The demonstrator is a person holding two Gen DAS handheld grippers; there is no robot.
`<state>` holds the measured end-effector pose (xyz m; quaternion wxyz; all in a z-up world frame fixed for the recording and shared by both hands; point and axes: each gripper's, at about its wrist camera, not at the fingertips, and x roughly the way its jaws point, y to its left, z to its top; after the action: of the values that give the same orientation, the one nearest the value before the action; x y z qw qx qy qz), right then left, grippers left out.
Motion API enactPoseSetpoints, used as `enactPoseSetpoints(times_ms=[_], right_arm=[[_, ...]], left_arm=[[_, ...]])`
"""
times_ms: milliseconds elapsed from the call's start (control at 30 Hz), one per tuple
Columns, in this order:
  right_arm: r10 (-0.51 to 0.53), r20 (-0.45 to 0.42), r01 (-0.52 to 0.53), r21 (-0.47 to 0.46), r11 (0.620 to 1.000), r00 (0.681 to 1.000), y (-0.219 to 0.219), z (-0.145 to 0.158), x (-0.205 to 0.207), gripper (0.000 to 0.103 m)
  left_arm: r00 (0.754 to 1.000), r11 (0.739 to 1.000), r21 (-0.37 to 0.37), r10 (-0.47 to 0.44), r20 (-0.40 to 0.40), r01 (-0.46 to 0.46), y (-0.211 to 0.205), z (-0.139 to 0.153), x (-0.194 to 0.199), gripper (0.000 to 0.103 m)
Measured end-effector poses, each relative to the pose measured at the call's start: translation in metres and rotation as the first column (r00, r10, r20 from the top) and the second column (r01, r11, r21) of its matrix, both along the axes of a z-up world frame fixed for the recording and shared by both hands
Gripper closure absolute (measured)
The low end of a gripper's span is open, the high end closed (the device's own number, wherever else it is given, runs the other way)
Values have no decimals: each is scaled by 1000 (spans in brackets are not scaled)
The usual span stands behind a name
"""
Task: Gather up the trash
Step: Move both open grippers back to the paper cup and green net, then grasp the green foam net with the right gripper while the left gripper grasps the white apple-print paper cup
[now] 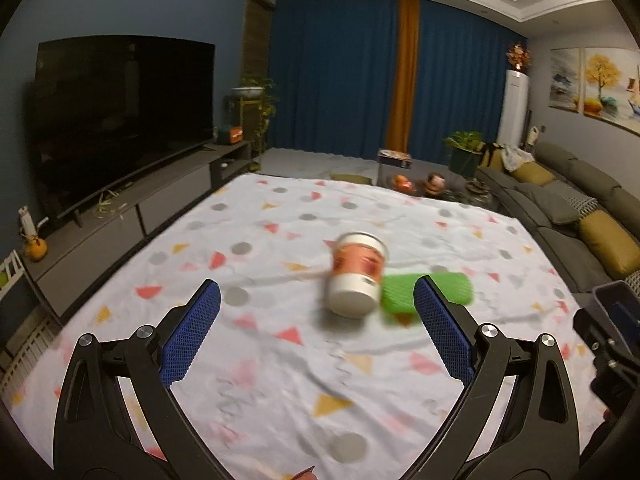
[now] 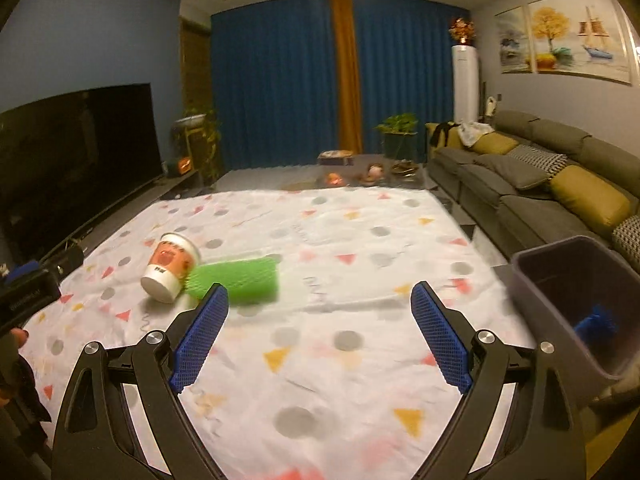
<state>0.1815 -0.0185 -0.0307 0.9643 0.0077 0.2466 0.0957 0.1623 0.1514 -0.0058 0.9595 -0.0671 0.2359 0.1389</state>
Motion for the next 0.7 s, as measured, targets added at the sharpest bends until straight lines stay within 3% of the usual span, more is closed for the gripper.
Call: enactPoseSetpoints(times_ms=[233,633,700], right_arm=[[29,-67,-31,-26,999,997,41,-20,45,14],[35,-213,-44,-38,998,976,66,-54,117,14],[40,-239,-48,-29,998,970,66,-60,125,19]], left_arm=[[1000,1000,-17,-7,13,7,13,-8,25,7],[1000,998,-54,-9,-16,8,26,-30,60,7],[1000,998,-57,-16,-19,15,27,-32,63,7]])
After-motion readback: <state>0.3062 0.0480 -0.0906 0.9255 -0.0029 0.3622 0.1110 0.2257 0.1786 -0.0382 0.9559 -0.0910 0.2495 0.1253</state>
